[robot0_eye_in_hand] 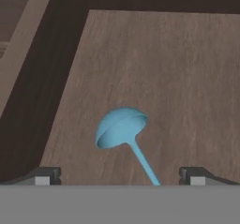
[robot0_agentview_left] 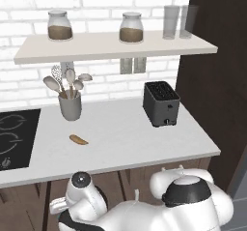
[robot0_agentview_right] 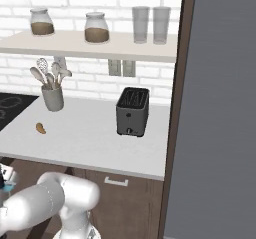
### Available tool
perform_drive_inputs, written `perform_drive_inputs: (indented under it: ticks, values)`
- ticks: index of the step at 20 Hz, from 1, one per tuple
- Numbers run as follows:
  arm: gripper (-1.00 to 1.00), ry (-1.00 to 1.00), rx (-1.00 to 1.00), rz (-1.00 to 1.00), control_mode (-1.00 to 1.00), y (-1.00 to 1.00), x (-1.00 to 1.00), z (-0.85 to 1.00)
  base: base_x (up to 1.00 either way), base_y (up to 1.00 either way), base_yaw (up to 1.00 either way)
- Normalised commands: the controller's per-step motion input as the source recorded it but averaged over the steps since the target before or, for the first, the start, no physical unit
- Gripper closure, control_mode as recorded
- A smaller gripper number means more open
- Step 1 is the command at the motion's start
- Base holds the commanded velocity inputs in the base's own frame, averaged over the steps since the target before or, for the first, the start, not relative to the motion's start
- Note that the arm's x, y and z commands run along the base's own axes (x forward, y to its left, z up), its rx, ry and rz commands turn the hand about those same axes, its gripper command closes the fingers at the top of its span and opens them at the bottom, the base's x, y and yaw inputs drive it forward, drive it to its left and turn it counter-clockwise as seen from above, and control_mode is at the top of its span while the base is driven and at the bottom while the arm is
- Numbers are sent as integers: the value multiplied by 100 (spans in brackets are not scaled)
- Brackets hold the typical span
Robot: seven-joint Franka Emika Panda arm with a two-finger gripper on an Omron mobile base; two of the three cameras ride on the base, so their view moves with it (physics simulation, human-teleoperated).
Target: Pick the ladle from the drawer and place it on the counter.
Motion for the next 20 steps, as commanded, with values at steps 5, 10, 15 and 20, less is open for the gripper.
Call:
perform_drive_inputs:
  ticks: [5,10,15,20]
  values:
    - [-100,0,0,0,-100,20,8,-20,0,0,0]
    - [-100,0,0,0,-100,14,15,-28,0,0,0]
    - [-100,0,0,0,-100,4,10,-23,0,0,0]
    - [-100,-1,0,0,-100,0,11,-14,0,0,0]
